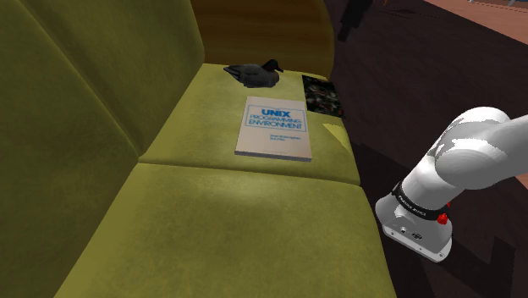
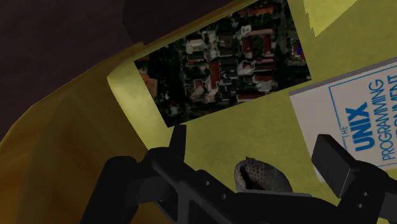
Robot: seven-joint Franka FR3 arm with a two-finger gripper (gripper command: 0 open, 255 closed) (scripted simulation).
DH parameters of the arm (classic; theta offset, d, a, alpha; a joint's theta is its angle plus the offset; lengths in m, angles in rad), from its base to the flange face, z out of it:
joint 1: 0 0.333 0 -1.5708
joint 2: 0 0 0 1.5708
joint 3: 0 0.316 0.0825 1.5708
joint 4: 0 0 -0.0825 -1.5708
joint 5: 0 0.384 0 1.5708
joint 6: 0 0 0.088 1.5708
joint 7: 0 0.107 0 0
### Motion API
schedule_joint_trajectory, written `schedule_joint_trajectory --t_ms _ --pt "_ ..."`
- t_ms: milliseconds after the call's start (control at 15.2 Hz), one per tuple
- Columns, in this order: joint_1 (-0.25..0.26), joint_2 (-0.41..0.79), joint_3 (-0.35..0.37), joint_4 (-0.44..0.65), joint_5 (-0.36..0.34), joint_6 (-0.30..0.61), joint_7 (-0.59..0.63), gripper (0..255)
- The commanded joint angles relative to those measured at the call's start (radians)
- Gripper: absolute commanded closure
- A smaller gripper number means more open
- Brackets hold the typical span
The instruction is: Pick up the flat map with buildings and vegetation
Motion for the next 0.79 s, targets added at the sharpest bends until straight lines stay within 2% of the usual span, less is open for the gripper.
schedule_joint_trajectory --t_ms 0,330,726 --pt "0.0 0.0 0.0 0.0 0.0 0.0 0.0 0" --pt "-0.119 0.066 0.024 -0.098 0.098 0.118 0.345 0" --pt "-0.237 0.135 0.052 -0.238 0.238 0.296 0.736 0"
